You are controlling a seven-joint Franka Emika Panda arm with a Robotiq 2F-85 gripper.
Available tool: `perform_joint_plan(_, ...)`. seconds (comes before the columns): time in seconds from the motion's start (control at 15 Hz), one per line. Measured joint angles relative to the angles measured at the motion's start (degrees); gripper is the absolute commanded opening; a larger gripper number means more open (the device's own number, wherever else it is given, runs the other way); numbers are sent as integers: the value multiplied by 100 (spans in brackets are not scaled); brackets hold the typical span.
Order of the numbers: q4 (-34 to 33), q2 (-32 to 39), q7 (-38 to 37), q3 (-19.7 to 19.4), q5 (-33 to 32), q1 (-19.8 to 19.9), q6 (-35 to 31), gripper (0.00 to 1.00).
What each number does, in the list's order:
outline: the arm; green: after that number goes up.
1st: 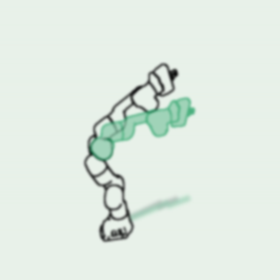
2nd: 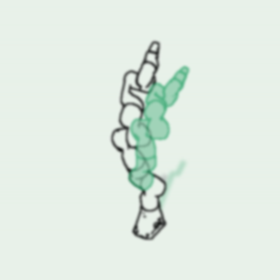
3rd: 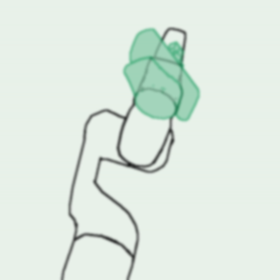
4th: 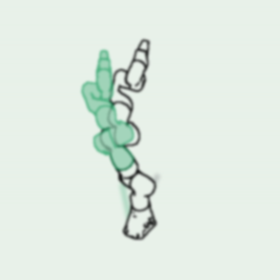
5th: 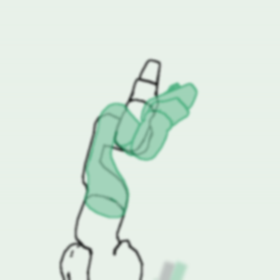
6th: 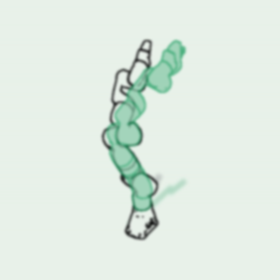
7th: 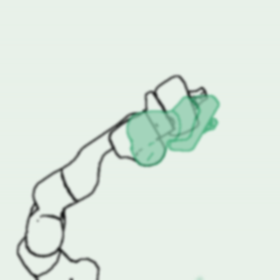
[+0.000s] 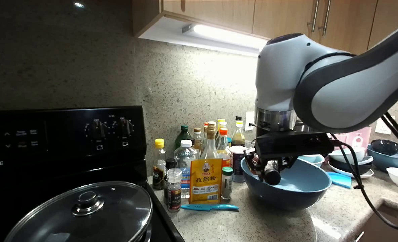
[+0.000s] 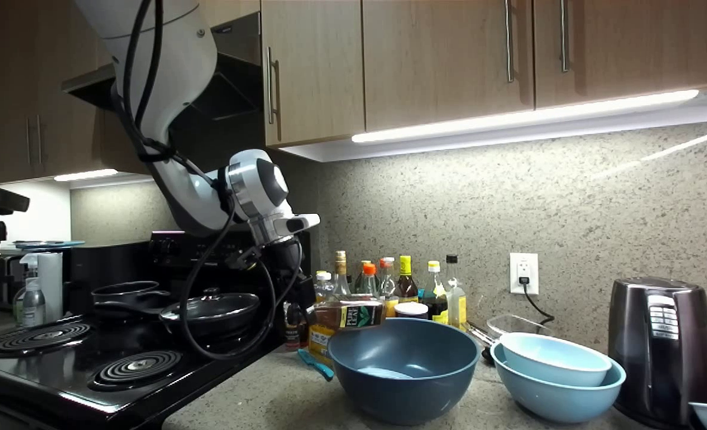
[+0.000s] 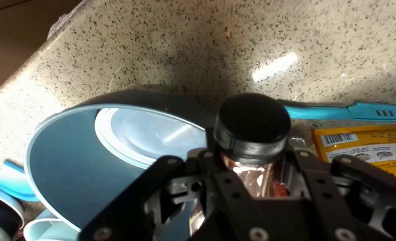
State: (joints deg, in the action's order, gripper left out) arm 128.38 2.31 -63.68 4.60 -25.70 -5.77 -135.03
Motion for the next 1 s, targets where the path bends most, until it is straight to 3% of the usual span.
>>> perform_joint_plan(1.0,47,235,0,115,-23,-346,33,15)
